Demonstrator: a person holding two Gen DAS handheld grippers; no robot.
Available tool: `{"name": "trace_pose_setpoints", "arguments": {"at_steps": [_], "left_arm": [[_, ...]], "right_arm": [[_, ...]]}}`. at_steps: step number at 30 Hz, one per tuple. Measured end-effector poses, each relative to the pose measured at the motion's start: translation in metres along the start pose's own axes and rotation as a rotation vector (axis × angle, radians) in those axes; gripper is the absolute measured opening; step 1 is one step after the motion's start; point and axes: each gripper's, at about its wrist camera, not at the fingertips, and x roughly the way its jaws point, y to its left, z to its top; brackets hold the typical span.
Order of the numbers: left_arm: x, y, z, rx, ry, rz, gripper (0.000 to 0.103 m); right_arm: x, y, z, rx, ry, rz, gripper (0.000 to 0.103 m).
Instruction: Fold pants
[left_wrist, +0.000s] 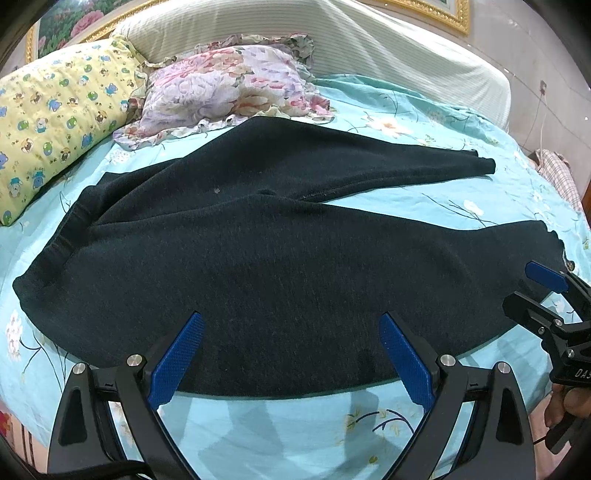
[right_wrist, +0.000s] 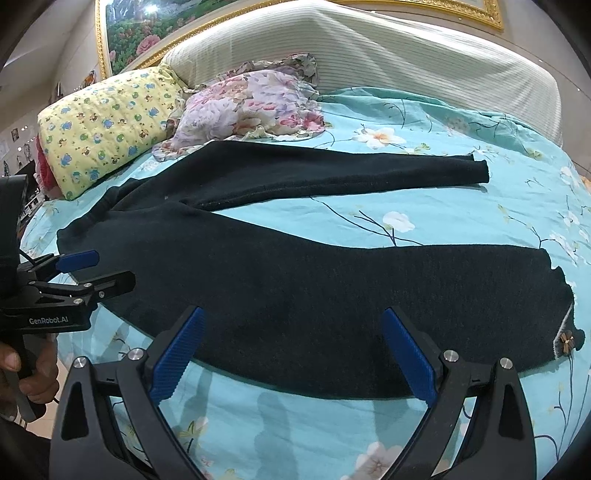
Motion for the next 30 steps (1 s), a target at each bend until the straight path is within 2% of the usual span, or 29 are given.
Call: {"name": "trace_pose_setpoints", "arguments": {"at_steps": [30], "left_arm": [[0.0008, 0.0015, -0.0002, -0.005, 0.003, -0.007, 0.097]], "right_arm": [[-0.0018, -0.0033, 0.0024, 0.004, -0.005, 0.005, 0.097]]}}
